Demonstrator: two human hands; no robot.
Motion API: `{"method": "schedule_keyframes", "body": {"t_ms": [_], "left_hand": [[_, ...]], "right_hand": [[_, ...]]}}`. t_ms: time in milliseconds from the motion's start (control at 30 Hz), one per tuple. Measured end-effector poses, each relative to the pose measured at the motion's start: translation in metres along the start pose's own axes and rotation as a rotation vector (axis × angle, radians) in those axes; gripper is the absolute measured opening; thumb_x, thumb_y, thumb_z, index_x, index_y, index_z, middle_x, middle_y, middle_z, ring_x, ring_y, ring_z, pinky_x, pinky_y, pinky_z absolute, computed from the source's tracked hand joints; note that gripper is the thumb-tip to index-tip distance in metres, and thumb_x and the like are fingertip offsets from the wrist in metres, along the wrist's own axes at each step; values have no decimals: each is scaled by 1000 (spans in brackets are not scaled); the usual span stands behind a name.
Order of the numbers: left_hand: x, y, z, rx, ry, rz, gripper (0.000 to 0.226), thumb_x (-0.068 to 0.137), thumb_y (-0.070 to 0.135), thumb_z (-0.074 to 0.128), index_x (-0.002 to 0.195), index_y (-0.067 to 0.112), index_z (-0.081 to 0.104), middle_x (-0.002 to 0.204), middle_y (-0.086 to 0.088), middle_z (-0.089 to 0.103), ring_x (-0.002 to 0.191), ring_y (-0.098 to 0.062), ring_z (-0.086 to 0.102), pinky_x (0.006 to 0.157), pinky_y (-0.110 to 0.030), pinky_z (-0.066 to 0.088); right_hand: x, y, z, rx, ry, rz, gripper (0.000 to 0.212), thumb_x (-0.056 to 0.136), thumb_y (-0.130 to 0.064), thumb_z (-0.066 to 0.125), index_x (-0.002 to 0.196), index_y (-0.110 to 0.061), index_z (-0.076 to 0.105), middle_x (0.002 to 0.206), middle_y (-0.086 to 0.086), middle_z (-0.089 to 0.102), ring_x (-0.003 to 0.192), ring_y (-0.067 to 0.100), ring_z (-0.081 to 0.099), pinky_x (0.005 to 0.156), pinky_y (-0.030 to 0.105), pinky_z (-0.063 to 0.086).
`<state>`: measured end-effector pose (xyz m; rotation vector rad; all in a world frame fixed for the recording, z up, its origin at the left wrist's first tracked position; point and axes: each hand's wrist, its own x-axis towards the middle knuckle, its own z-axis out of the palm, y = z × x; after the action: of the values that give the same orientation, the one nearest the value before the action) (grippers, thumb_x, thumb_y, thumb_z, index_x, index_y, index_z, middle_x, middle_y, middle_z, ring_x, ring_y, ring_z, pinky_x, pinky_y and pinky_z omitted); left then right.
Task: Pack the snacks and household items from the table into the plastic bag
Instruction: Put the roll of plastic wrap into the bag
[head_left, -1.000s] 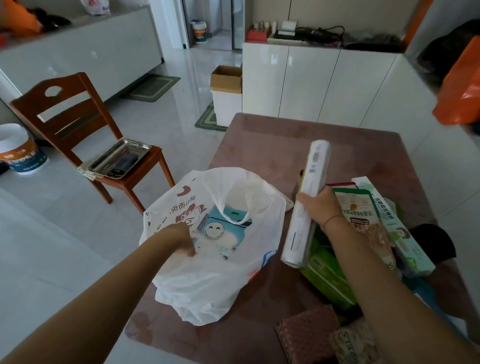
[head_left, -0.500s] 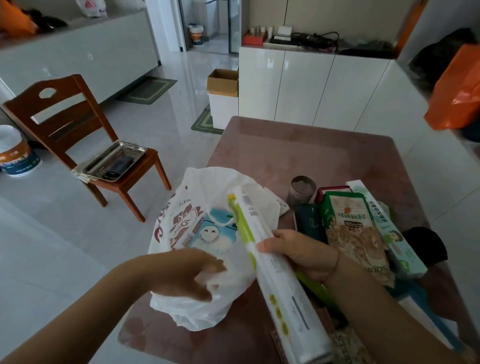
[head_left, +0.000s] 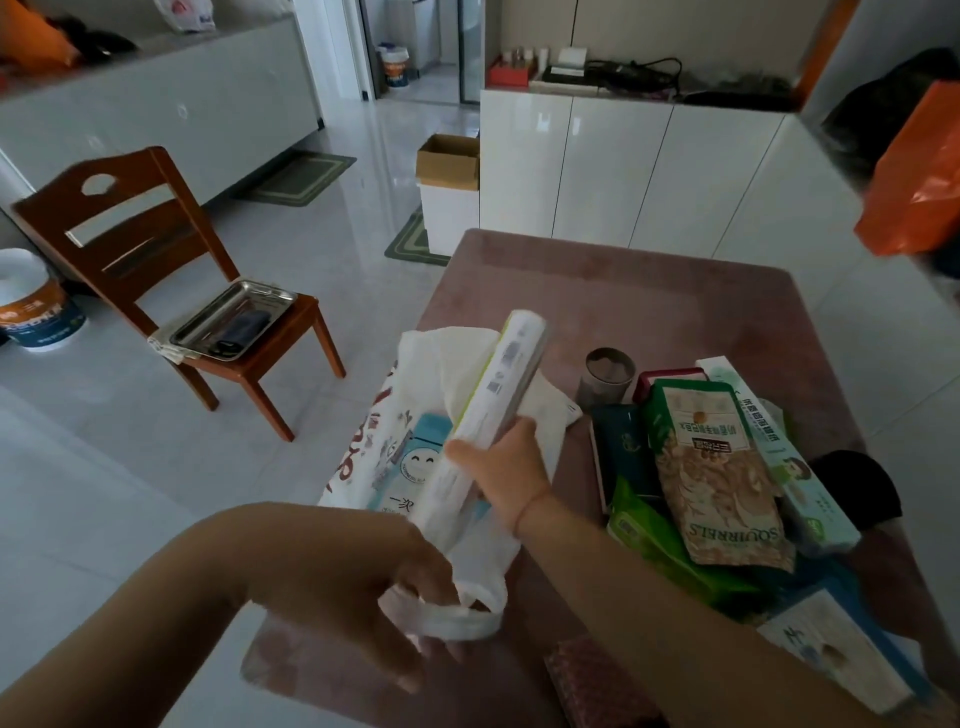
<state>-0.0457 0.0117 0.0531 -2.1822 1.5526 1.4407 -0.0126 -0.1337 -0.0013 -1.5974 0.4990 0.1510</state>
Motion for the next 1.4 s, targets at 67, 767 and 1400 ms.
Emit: {"method": "schedule_keyframes", "body": {"t_ms": [67,767,1400], "left_hand": [[-27,-4,-29,-184,315,-55,30,81,48,60,110,42,62,107,22,64,91,4,59,75,-2,43],[40,-115,-141,320,936,-595,31,89,20,52,118,23,63,124,-2,58,103,-22,60,85,-33,51],[58,-49,-46,-155,943,-757,120,71,26,76,141,34,-22,156,-6,7,122,-32,49,85,-40,55]], "right_hand": [[-17,16,6,-104,-53,-28,57,71,-15,79,106,-14,34,97,-3,53,91,15,58,80,26,55],[-26,40,8,-271,-195,55,54,75,-21,77,105,-19,32,110,-3,53,105,15,59,90,29,54],[75,78,10,-450,63,325,103,70,-40,78,143,-4,14,143,10,43,129,27,48,105,34,43]]}}
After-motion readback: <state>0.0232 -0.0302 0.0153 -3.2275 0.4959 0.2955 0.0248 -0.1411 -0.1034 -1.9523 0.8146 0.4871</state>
